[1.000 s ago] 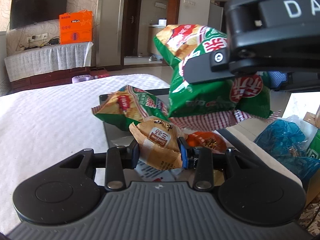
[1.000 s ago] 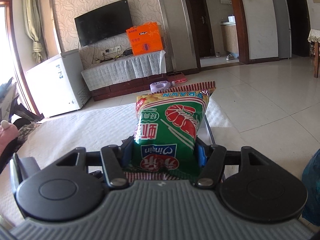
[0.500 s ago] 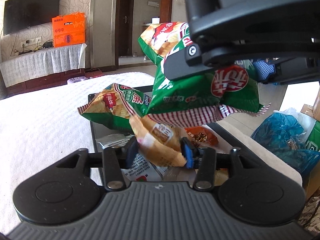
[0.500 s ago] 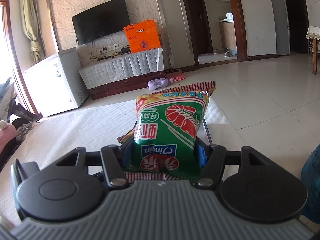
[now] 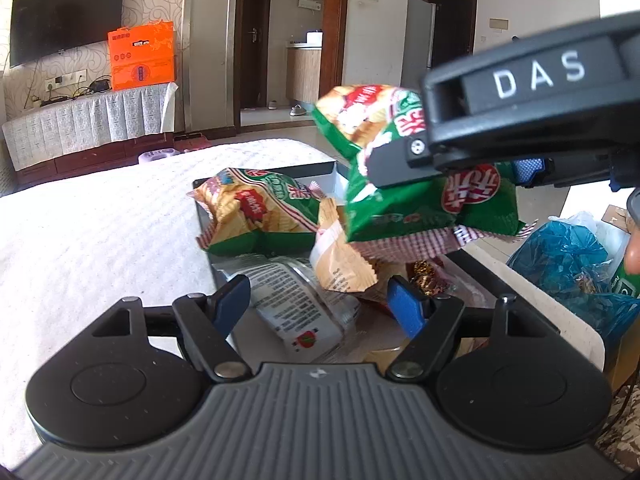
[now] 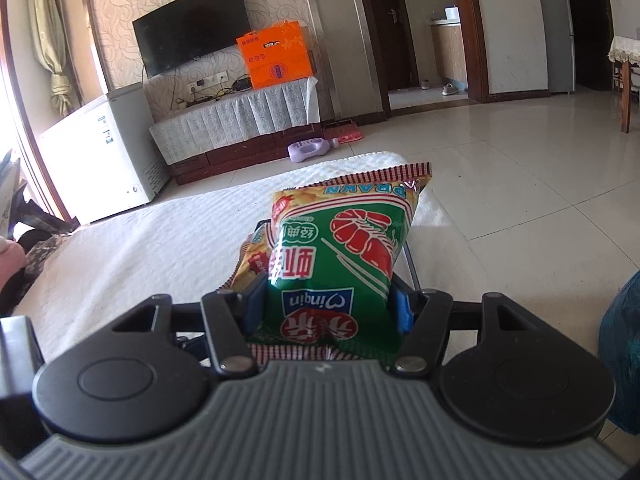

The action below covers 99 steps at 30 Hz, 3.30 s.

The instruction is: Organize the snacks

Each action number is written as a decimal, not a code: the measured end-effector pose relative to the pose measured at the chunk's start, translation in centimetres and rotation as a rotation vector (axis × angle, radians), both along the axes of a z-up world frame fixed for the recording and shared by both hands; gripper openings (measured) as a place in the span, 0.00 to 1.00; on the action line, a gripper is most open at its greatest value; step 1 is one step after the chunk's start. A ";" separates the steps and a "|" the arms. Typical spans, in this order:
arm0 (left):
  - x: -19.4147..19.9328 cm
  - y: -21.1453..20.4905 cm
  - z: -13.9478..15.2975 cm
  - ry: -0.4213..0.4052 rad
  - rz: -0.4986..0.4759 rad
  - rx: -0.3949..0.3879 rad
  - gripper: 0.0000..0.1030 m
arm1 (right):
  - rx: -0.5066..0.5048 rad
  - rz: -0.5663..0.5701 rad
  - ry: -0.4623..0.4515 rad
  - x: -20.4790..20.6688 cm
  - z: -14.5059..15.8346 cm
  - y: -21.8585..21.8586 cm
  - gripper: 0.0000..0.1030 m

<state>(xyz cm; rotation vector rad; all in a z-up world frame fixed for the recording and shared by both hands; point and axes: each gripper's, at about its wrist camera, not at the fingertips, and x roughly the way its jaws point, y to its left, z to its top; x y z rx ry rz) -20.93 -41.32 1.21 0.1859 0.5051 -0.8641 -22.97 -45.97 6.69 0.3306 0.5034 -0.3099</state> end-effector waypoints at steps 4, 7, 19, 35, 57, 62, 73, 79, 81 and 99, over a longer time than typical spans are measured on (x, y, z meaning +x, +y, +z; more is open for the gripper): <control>0.0 1.1 0.3 -0.004 -0.013 -0.002 0.78 | -0.005 -0.015 0.022 0.5 -0.2 0.0 0.62; -0.1 1.9 0.6 -0.029 -0.022 -0.005 0.83 | 0.014 0.001 0.033 0.7 -0.2 0.0 0.62; 0.9 4.6 1.4 -0.023 0.031 -0.033 0.85 | 0.110 0.028 0.033 1.0 -1.3 -0.3 0.62; 2.6 6.6 2.7 -0.047 0.167 -0.034 0.86 | 0.001 0.040 0.119 -1.8 -1.6 3.2 0.62; 1.2 6.6 2.4 -0.041 0.169 -0.039 1.00 | -0.179 -0.087 0.057 -4.2 -1.1 3.5 0.69; 0.9 7.4 2.7 -0.039 0.180 -0.039 1.00 | -0.180 -0.065 0.103 -3.5 -2.3 3.7 0.68; -3.3 9.6 4.5 -0.188 0.182 -0.004 1.00 | -0.115 -0.081 -0.001 -6.0 -1.1 5.1 0.69; -5.9 11.2 4.5 -0.075 0.132 -0.045 1.00 | -0.104 -0.050 -0.002 -8.6 0.6 7.5 0.69; -6.8 12.0 4.5 -0.037 0.101 -0.084 1.00 | -0.094 -0.026 0.024 -9.7 0.7 8.1 0.69; -12.8 12.0 4.8 0.021 0.083 0.158 1.00 | -0.006 -0.010 0.205 -17.6 -0.8 8.9 0.70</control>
